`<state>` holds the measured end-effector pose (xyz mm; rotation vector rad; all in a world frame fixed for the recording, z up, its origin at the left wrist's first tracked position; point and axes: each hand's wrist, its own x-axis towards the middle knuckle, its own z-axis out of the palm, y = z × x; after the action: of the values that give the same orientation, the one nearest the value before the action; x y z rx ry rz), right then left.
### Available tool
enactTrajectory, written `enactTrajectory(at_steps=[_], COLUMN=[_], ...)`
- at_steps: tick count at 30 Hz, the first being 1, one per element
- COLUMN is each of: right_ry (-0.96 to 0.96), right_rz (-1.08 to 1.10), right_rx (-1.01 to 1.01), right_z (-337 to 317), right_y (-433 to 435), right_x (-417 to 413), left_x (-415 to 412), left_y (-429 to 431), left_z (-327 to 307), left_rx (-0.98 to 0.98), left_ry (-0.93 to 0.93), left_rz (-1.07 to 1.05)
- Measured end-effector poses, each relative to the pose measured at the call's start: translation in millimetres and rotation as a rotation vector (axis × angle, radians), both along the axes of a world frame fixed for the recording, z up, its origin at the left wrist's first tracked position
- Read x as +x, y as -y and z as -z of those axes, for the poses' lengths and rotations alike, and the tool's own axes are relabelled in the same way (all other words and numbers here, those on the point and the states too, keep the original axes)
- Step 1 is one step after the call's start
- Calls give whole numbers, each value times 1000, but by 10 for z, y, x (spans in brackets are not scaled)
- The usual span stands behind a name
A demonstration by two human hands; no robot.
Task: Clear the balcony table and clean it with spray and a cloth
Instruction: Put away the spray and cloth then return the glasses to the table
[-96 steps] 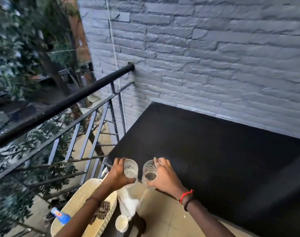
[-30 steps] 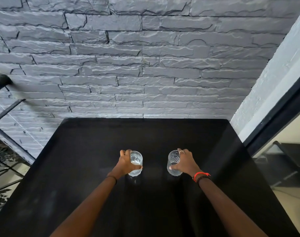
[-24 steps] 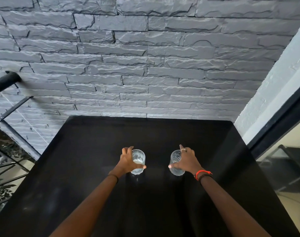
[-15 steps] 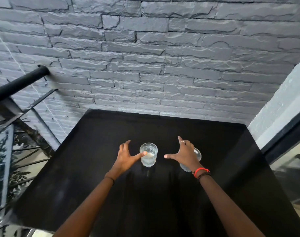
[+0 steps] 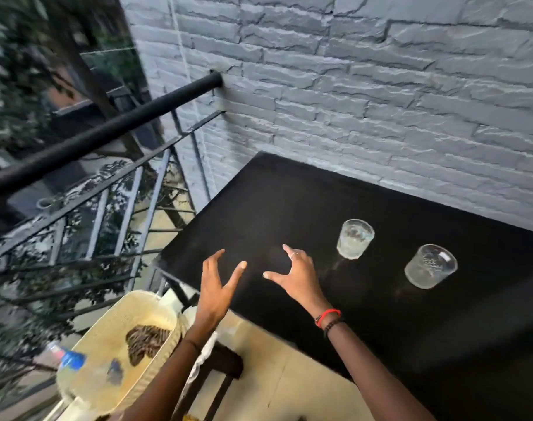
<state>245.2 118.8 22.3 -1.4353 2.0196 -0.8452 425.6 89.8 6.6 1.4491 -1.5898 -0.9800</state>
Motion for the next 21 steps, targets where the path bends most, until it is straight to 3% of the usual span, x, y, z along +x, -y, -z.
enactTrajectory(at_steps=[7,12,16,21], right_ry=[88,99,46,-1], right_rz=[-142,-257,-286,-287], right_rx=[-60,-23,98,235], right_z=[340,764,1224,1766], right_y=[-193,-247,-211,-69], right_x=[954,1435,1637,1756], left_x=[975,1306,1383,1493], left_y=[-713,-1046,-1124,-1041], left_z=[700,1328,1806,2403], left_rx=[-33,148,436,573], left_ry=[58,158,321,391], left_rz=[-236,-305,-267,-194])
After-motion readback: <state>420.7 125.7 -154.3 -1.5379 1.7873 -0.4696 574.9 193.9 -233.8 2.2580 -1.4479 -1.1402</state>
